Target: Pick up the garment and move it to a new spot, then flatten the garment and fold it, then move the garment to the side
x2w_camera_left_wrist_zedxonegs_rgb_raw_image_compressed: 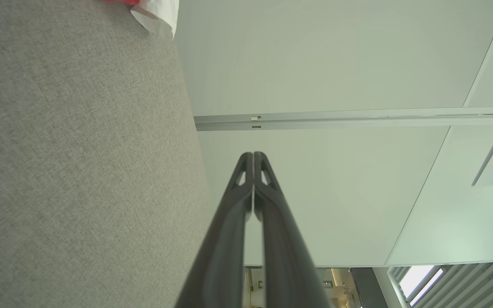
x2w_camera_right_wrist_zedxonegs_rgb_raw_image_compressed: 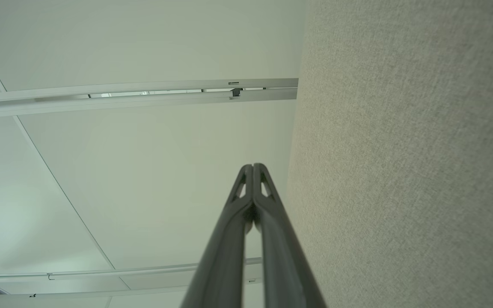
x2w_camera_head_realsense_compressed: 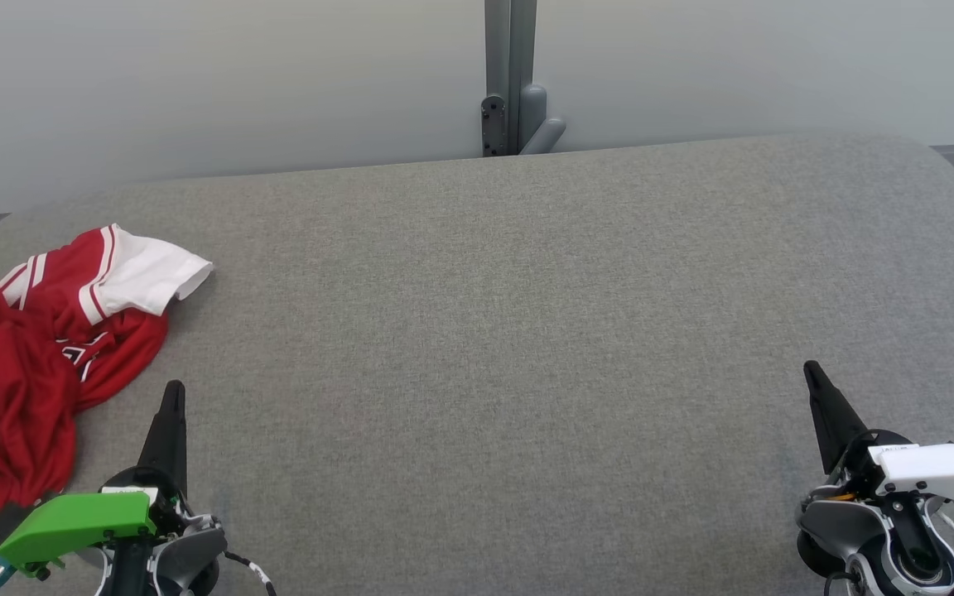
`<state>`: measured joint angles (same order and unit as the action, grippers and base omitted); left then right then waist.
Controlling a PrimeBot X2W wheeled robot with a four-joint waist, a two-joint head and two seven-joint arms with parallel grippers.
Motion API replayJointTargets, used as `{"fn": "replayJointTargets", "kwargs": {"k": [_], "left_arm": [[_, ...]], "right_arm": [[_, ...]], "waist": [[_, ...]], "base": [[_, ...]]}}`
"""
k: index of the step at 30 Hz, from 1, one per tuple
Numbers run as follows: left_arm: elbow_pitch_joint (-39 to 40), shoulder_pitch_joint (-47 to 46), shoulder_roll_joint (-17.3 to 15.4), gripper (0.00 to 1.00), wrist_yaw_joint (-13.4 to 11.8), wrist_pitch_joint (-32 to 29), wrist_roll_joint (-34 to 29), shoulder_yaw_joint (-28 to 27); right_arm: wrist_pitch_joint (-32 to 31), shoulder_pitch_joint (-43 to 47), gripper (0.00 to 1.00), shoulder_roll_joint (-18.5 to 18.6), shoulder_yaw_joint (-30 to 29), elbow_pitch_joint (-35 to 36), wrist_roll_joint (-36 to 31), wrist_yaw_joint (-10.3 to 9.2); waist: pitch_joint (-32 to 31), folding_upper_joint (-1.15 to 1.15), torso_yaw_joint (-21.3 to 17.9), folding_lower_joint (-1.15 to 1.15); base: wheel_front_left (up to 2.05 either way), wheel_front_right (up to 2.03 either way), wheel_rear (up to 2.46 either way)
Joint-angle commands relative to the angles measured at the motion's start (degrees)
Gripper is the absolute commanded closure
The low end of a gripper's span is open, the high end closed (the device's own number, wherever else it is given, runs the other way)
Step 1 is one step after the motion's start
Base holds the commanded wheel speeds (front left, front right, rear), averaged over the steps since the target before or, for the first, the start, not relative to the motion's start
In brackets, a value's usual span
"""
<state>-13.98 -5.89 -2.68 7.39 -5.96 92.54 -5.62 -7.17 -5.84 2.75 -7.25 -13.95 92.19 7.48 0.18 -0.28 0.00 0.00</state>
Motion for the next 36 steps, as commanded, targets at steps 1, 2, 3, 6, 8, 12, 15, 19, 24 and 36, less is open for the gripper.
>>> {"fn": "replayJointTargets", "kwargs": {"k": [1,2,3,6,8,12,15,19,24,36], "left_arm": [[0.07,-0.70,-0.43,1.00,0.26,-0.06,-0.08,-0.20],[0.07,-0.70,-0.43,1.00,0.26,-0.06,-0.08,-0.20],[0.07,-0.70,-0.43,1.00,0.26,-0.06,-0.08,-0.20],[0.07,-0.70,-0.43,1.00,0.26,-0.06,-0.08,-0.20],[0.07,-0.70,-0.43,1.00,0.26,-0.06,-0.08,-0.20],[0.07,-0.70,-0.43,1.00,0.26,-0.06,-0.08,-0.20],[0.07,-0.70,-0.43,1.00,0.26,-0.06,-0.08,-0.20],[0.07,-0.70,-0.43,1.00,0.26,-0.06,-0.08,-0.20],[-0.48,0.75,0.17,0.00,-0.06,0.58,-0.01,0.47],[1.11,2.09,-0.99,0.00,-1.00,4.02,-5.45,3.10]], "right_arm": [[-0.13,-0.45,1.00,0.27,-0.11,0.17,0.32,0.02],[-0.13,-0.45,1.00,0.27,-0.11,0.17,0.33,0.02],[-0.13,-0.45,1.00,0.27,-0.11,0.17,0.32,0.02],[-0.13,-0.46,1.00,0.27,-0.11,0.17,0.32,0.02],[-0.13,-0.46,1.00,0.27,-0.11,0.17,0.32,0.02],[-0.13,-0.46,1.00,0.27,-0.11,0.17,0.32,0.02],[-0.13,-0.46,1.00,0.27,-0.11,0.17,0.32,0.02],[-0.13,-0.45,1.00,0.27,-0.11,0.17,0.32,0.02],[0.82,0.73,0.00,-0.21,0.76,-0.42,-0.25,-0.01],[4.34,1.34,0.00,-0.01,3.22,1.55,-9.75,-0.01]], "waist": [[0.00,0.28,0.00,0.00],[0.00,0.28,0.00,0.00],[0.00,0.28,0.00,0.00],[0.00,0.28,0.00,0.00],[0.00,0.28,0.00,0.00],[0.00,0.28,0.00,0.00],[0.00,0.28,0.00,0.00],[0.00,0.28,0.00,0.00],[0.00,0.01,0.00,0.00],[0.01,0.03,0.00,0.00]], "base": [[0.00,0.00,0.00],[0.00,0.00,0.00],[0.00,0.00,0.00],[0.00,0.00,0.00],[0.00,0.00,0.00],[0.00,0.00,0.00],[0.00,0.00,0.00],[0.00,0.00,0.00],[0.00,0.00,0.00],[0.00,0.00,0.00]]}}
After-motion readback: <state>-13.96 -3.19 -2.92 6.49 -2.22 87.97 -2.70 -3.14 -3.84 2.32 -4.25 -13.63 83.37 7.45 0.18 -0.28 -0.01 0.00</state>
